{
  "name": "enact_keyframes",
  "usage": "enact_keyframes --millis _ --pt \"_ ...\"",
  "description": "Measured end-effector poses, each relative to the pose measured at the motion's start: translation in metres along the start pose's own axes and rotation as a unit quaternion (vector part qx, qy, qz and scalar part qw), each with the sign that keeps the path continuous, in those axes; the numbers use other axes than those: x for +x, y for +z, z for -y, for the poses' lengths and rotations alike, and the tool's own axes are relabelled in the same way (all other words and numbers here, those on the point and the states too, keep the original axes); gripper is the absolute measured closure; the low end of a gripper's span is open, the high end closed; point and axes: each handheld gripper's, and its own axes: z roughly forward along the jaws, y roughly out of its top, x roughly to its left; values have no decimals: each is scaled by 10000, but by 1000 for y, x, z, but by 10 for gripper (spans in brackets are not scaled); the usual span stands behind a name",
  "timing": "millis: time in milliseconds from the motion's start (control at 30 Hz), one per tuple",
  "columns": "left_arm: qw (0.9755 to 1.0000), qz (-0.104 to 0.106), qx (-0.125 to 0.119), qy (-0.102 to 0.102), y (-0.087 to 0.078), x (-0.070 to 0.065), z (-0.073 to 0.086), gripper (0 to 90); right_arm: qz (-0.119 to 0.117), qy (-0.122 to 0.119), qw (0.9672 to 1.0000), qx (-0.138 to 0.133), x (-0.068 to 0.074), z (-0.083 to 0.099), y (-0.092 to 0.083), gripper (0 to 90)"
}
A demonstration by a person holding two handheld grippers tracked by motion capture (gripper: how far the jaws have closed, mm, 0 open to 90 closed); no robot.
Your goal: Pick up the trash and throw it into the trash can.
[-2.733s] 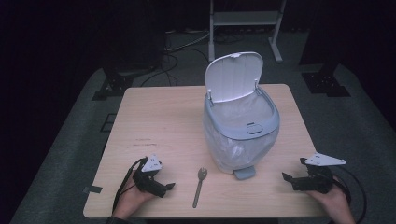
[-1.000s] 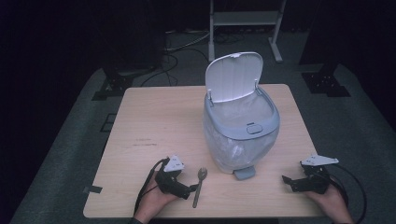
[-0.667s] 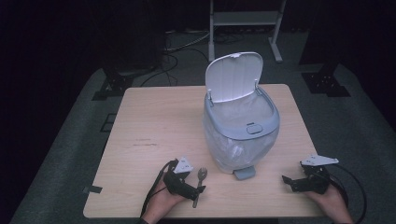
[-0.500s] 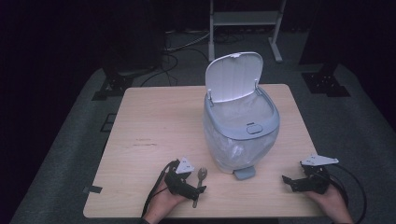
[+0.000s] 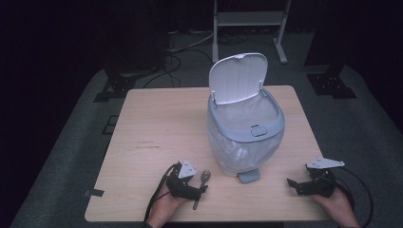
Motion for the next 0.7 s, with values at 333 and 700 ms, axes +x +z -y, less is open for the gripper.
enact_keyframes --millis 333,700 --pt "9999 -11 -142 7 -3 2 1 370 -1 -2 10000 -1 0 0 0 9" --pt "9997 35 -226 60 -4 1 2 597 0 -3 10000 -1 0 0 0 9"
